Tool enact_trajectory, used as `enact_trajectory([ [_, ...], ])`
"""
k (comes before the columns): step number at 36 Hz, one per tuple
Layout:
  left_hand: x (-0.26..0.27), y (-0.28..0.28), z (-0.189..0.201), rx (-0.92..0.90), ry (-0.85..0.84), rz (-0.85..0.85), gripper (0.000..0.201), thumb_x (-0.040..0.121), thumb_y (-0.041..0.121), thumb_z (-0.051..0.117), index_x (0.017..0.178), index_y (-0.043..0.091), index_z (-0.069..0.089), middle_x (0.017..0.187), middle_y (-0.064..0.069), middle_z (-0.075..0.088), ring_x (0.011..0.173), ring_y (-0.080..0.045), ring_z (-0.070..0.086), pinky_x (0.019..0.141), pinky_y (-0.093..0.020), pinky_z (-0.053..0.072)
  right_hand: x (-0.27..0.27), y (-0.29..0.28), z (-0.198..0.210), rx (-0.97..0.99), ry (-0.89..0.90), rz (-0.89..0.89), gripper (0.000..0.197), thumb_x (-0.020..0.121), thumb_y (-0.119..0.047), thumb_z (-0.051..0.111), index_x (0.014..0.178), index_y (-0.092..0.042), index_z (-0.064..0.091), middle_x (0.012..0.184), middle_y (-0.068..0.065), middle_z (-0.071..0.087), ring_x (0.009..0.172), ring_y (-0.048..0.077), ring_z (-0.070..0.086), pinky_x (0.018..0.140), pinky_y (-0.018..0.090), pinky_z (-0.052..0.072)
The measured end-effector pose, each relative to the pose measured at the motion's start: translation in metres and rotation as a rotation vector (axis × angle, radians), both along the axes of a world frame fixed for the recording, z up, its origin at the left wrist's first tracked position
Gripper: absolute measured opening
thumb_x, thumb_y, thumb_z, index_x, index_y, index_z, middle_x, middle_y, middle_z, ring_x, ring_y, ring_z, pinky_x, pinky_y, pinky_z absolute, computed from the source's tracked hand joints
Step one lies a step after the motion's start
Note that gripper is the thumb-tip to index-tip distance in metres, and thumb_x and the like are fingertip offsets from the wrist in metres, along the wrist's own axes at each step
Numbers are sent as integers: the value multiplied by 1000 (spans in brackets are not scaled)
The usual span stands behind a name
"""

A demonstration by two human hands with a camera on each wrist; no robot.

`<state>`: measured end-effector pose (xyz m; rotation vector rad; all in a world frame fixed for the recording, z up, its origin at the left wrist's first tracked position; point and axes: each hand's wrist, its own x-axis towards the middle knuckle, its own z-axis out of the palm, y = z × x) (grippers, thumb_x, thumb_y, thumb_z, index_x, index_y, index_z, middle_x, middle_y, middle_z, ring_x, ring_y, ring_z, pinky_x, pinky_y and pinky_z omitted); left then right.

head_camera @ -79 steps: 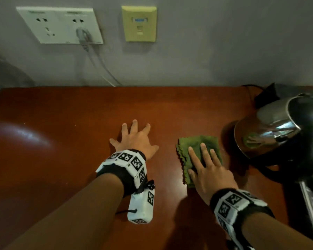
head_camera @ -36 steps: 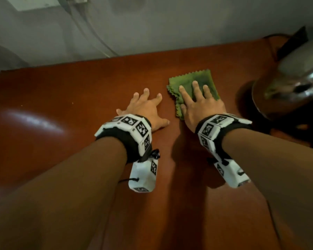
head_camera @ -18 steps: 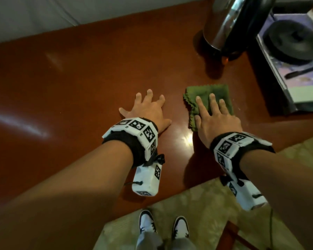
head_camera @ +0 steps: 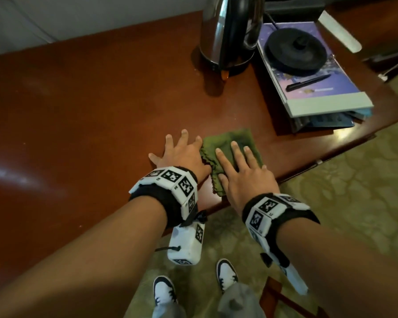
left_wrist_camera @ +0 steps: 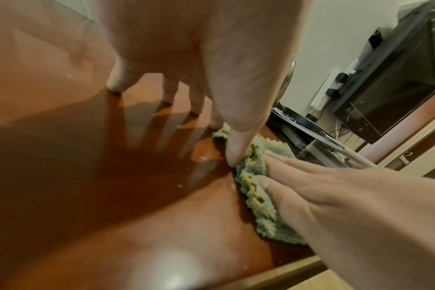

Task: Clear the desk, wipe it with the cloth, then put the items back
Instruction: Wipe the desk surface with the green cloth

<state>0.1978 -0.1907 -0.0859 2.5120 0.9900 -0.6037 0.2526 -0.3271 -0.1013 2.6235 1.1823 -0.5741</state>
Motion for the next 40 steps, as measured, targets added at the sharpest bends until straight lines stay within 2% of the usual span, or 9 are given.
enact_trajectory([
  [4,14,-11,1,-4,4,52,73,90,53,55,150,44,14,161,12,-4,147,-33,-6,107,-72,14,16,-8,0,-5,5,34,58,102,-46,15,149,-39,-19,158,-3,-23,147,24,-11,111,47,25],
  [9,30,-21,2,17,-19,55,73,92,52,53,152,34,16,161,10,-1,148,-28,-2,108,-70,18,55,-17,-2,-8,-22,18,58,102,-47,14,149,-37,-18,159,-2,-20,148,24,-9,110,44,28],
  [12,28,-30,0,46,-47,49,74,92,52,52,153,34,13,161,11,-2,148,-25,-2,110,-68,16,69,-16,-3,5,-84,8,59,101,-48,13,151,-34,-15,161,3,-13,148,27,-3,110,45,28],
  [16,10,-36,-4,35,-29,53,75,93,54,50,153,37,8,161,12,-5,148,-24,-4,111,-66,15,78,-1,-3,-55,-85,-19,61,101,-47,14,152,-30,-13,161,8,-11,147,33,2,111,45,28],
  [20,3,-24,0,26,-31,149,77,92,54,52,153,38,7,162,11,-7,148,-24,-6,113,-64,13,87,29,0,-33,-92,-14,60,101,-46,14,152,-30,-14,161,9,-10,146,35,2,110,47,28],
  [26,13,-23,-2,23,-45,213,75,92,53,51,153,37,10,161,11,-5,148,-25,-8,109,-70,10,83,51,-3,-37,-92,-2,61,101,-45,14,151,-30,-15,161,10,-11,146,37,2,109,50,30],
  [30,12,-13,-2,11,-42,203,77,91,53,53,153,36,11,162,11,-4,148,-23,-5,111,-66,12,74,53,-2,-23,-81,14,60,101,-45,15,152,-29,-14,161,11,-9,145,38,4,109,51,31],
  [34,-4,-5,-5,41,-72,193,80,91,54,53,154,30,11,162,7,-2,149,-23,-1,116,-57,15,45,61,-1,-12,-61,72,61,102,-45,15,152,-28,-14,160,13,-11,146,38,3,111,52,27],
  [40,-58,15,-5,54,-46,243,79,92,53,53,154,32,11,162,8,-1,149,-24,0,115,-57,16,-13,73,2,-3,-29,135,60,102,-44,14,152,-28,-15,160,13,-12,146,38,0,113,52,24],
])
